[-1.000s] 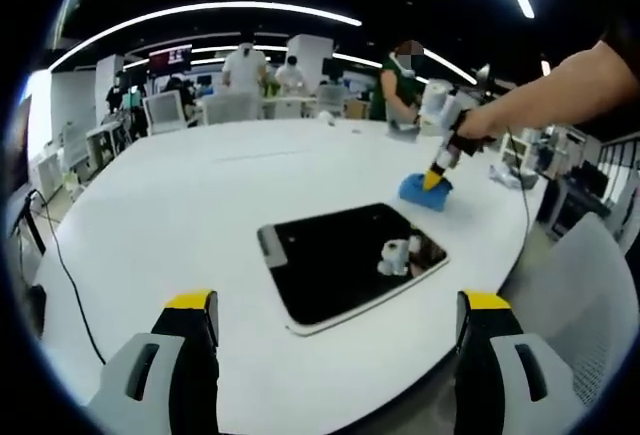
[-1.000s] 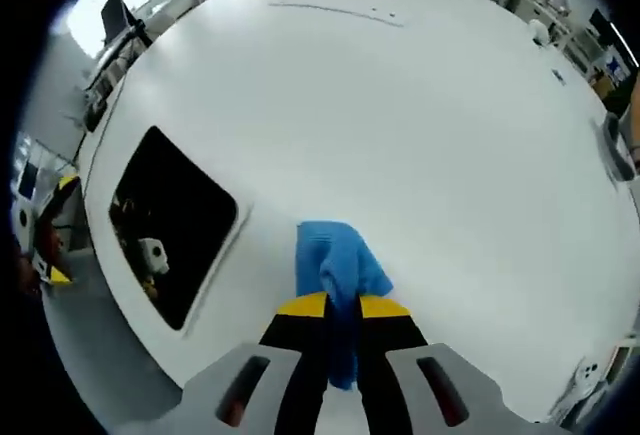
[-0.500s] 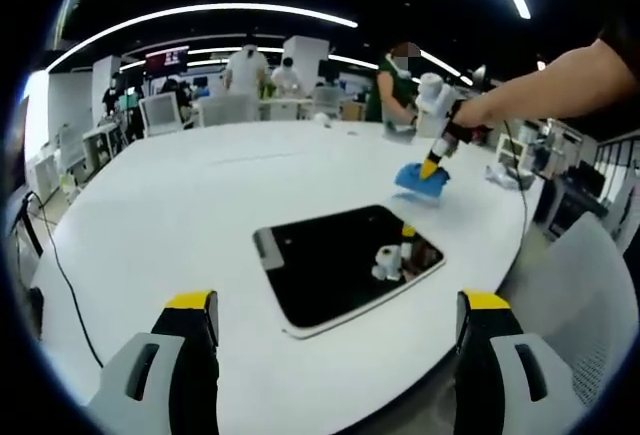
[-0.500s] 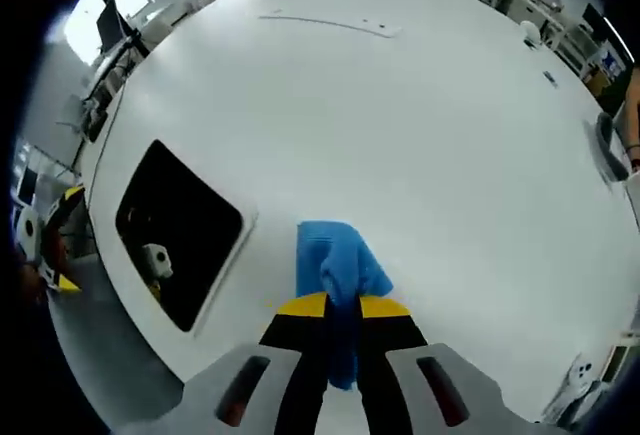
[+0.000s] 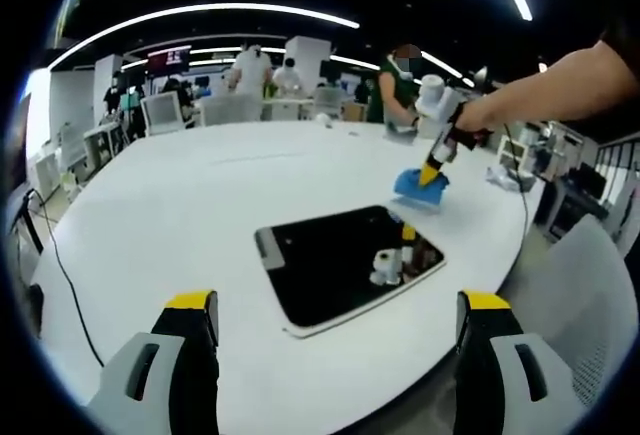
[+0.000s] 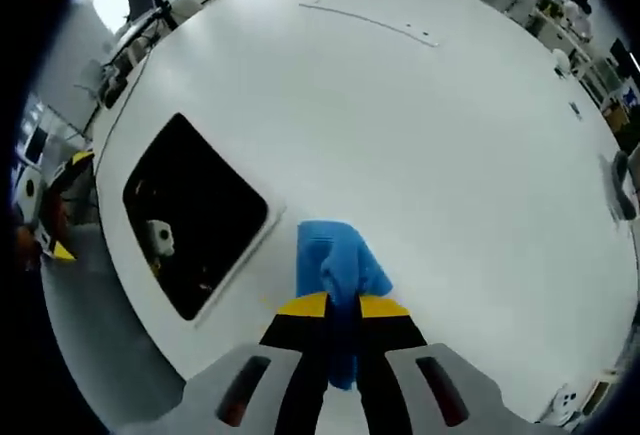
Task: Wipe the mirror surface with the cleaning cloth until all visible marks leave the cleaned area.
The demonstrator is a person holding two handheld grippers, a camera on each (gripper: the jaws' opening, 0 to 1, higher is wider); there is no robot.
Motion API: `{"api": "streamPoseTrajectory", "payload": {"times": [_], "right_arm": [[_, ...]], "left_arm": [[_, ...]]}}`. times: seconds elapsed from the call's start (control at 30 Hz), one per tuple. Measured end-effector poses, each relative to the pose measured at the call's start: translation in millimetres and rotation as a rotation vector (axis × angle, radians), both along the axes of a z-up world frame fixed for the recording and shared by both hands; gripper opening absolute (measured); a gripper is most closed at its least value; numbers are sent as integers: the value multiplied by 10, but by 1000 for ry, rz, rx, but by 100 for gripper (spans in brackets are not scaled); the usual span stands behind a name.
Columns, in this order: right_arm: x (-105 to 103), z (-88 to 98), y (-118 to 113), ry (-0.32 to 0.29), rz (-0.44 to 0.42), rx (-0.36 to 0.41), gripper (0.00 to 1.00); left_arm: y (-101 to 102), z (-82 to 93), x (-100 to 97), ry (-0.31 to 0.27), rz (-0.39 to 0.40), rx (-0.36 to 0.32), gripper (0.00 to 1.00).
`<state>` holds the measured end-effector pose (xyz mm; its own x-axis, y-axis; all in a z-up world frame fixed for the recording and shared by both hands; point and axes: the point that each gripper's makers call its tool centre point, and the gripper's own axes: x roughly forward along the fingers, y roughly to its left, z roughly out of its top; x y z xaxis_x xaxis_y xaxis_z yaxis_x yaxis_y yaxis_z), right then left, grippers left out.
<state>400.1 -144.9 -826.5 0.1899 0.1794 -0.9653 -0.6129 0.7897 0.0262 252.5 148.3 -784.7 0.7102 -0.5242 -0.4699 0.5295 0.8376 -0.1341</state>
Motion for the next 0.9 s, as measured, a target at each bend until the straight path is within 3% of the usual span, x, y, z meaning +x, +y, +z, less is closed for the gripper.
{"api": "streamPoseTrajectory", "payload": {"times": [0.23, 0.9], "right_arm": [[-56, -65, 182, 61, -73, 19, 3], [-91, -189, 638, 92, -182, 33, 3]], "left_arm": [[4, -2, -1, 1, 2, 0, 99], [-33, -14, -23, 9, -18, -6, 99]]}}
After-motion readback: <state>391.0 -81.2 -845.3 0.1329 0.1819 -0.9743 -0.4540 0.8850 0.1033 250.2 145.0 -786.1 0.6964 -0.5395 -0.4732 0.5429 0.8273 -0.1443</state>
